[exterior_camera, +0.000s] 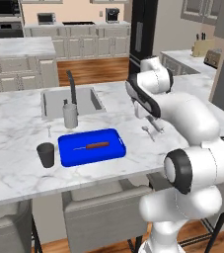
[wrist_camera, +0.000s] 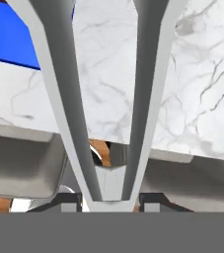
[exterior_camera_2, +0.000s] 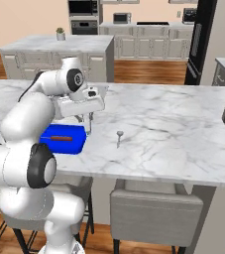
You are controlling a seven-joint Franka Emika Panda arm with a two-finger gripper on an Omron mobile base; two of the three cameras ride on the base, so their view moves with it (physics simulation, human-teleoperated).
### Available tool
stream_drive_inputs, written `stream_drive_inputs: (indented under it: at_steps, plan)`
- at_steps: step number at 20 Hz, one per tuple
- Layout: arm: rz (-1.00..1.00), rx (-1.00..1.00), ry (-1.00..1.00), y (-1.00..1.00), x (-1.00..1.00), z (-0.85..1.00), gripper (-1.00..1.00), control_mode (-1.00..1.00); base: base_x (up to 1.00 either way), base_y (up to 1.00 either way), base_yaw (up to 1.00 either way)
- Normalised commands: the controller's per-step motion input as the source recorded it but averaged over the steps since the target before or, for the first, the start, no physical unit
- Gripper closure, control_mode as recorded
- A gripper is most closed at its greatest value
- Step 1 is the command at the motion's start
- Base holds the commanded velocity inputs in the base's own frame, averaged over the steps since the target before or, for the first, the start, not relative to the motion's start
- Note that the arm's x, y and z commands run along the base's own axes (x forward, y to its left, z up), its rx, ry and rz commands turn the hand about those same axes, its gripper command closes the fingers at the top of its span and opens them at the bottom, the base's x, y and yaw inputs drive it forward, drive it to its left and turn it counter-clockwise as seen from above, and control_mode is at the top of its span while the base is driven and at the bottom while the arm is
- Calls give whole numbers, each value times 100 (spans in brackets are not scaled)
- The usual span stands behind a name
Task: Take the tongs from the drawer on the right and place them on the dining counter next to the tray containing the hot dog.
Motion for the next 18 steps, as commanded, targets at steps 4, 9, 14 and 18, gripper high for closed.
stream_drive_inputs:
  at_steps: [4, 9, 14, 18]
  plan:
    - [2, 6, 23, 0, 97, -66, 100, -100, 0, 0, 0]
    - [0, 6, 10, 0, 79, -63, 100, -100, 0, 0, 0]
    - [-1, 1, 0, 0, 44, -57, 100, -100, 0, 0, 0]
    - [-8, 1, 0, 0, 13, -55, 100, -100, 0, 0, 0]
